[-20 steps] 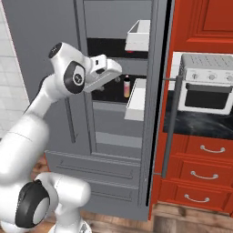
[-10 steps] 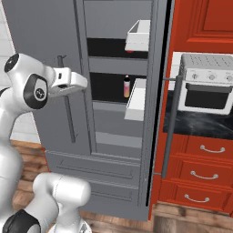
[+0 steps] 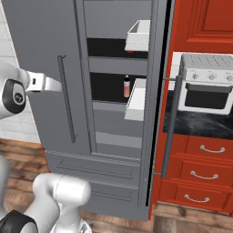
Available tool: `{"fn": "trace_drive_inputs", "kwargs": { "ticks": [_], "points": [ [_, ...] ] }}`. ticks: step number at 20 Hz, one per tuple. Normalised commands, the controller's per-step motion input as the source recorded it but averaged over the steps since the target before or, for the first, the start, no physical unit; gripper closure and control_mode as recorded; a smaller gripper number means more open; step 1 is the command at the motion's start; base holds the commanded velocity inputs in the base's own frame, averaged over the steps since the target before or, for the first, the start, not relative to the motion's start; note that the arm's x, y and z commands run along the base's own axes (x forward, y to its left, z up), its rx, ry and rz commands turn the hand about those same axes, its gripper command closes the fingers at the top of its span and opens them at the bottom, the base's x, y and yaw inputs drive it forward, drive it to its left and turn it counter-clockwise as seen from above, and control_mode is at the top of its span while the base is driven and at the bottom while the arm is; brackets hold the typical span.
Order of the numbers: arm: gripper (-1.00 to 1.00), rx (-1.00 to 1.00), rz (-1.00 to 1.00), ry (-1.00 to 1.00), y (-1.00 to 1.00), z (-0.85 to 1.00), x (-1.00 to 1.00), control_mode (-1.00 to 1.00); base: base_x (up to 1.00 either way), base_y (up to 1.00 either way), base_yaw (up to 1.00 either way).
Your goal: Open the fridge, grab two sodas, and place both sodas inside the bowl with ice on the dining counter.
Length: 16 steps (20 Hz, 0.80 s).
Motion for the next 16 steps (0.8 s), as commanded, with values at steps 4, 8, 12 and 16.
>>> {"fn": "trace_drive_inputs", "kwargs": {
  "ticks": [4,8,12,16],
  "points": [
    [-1.00,0.04,0.09,0.00,0.31,0.26,0.53,-1.00,0.00,0.00,0.00],
    [-1.00,0.03,0.14,0.00,0.05,0.04,0.62,-1.00,0.00,0.00,0.00],
    [-1.00,0.01,0.12,0.00,0.01,0.00,0.57,-1.00,0.00,0.00,0.00],
    [-1.00,0.02,0.05,0.00,0.01,0.00,0.43,-1.00,0.00,0.00,0.00]
  ]
}}
